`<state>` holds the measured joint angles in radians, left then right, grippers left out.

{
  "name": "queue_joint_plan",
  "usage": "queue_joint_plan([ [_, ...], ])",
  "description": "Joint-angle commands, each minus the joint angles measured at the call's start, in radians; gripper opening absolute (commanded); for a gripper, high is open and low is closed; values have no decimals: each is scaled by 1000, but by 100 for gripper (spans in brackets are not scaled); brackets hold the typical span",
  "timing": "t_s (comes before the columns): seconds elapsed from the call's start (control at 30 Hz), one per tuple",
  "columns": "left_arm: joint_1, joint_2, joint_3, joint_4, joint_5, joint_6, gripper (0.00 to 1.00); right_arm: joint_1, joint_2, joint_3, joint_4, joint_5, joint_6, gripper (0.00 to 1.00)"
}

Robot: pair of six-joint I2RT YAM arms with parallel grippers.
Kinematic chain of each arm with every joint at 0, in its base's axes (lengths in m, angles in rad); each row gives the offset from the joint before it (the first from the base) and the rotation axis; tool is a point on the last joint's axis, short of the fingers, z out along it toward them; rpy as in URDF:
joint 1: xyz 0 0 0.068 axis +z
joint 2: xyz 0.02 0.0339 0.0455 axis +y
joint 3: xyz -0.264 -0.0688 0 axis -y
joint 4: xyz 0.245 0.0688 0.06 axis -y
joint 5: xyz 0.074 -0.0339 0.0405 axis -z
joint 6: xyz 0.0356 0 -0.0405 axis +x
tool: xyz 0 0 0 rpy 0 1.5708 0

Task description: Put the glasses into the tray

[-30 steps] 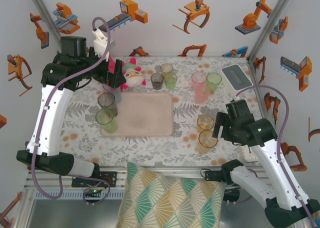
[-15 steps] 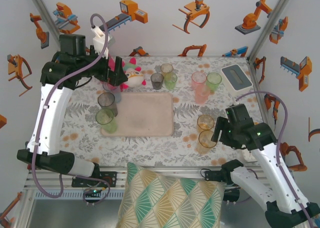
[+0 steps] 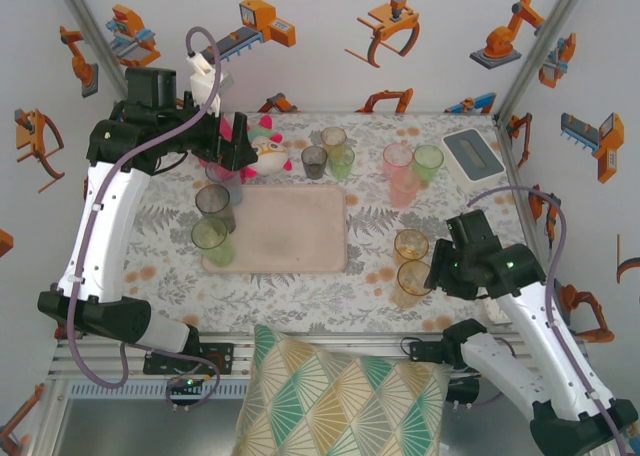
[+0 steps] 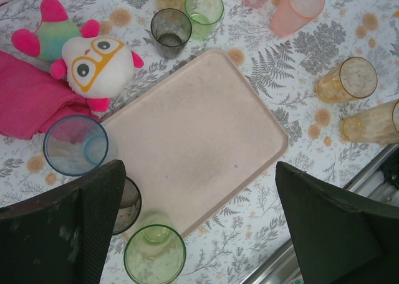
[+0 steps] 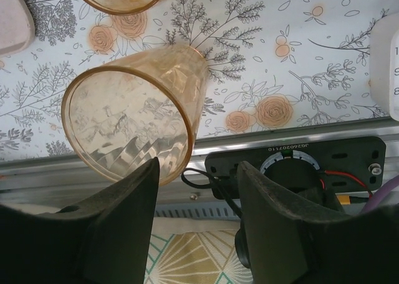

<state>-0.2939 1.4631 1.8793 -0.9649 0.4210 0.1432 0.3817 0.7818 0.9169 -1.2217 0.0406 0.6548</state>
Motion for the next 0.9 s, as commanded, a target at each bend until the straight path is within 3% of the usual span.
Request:
queue_joint_plan([
  [0.0, -2, 1, 18, 1, 25, -12, 98, -3, 21, -15, 16, -10, 4, 49],
  [0.87, -3, 19, 19, 7, 32, -16, 99, 0, 114, -9, 79, 64, 18, 38],
])
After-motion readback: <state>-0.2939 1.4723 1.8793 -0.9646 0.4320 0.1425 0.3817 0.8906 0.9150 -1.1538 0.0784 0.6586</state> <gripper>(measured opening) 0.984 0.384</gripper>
